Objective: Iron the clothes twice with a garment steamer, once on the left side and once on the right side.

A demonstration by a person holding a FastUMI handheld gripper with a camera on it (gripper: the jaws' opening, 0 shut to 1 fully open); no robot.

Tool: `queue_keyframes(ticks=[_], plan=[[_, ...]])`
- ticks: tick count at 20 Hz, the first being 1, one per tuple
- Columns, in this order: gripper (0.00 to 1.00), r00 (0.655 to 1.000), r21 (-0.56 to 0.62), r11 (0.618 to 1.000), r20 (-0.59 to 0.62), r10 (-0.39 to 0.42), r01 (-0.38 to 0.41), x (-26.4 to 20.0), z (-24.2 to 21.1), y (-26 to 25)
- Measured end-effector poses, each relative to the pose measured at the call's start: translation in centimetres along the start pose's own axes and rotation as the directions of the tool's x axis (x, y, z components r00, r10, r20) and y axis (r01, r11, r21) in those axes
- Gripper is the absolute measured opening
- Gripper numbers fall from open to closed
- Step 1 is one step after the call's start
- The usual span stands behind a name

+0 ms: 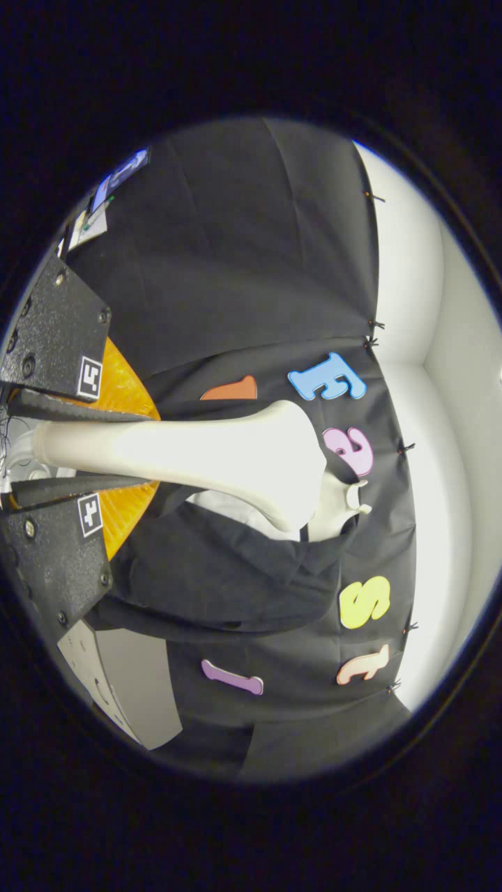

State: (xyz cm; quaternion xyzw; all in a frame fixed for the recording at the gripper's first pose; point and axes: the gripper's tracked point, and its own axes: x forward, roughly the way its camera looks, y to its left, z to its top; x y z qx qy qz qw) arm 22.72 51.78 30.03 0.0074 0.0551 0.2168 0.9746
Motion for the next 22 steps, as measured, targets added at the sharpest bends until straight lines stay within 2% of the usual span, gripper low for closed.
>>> queue_keyframes(ticks=[6, 9, 14, 22], plan=[[0.36, 0.999, -0.045, 0.999, 0.044, 0.028, -0.026, 4.5, 3.8, 4.4], [0.36, 0.998, -0.076, 0.996, 0.048, 0.040, -0.036, 6.6, 4.2, 6.2], [0.36, 0.999, -0.102, 0.995, 0.023, 0.022, -0.020, 9.4, 2.6, 6.6], [0.36, 0.998, -0.102, 0.994, -0.056, -0.037, 0.031, 12.2, -1.3, 3.8]])
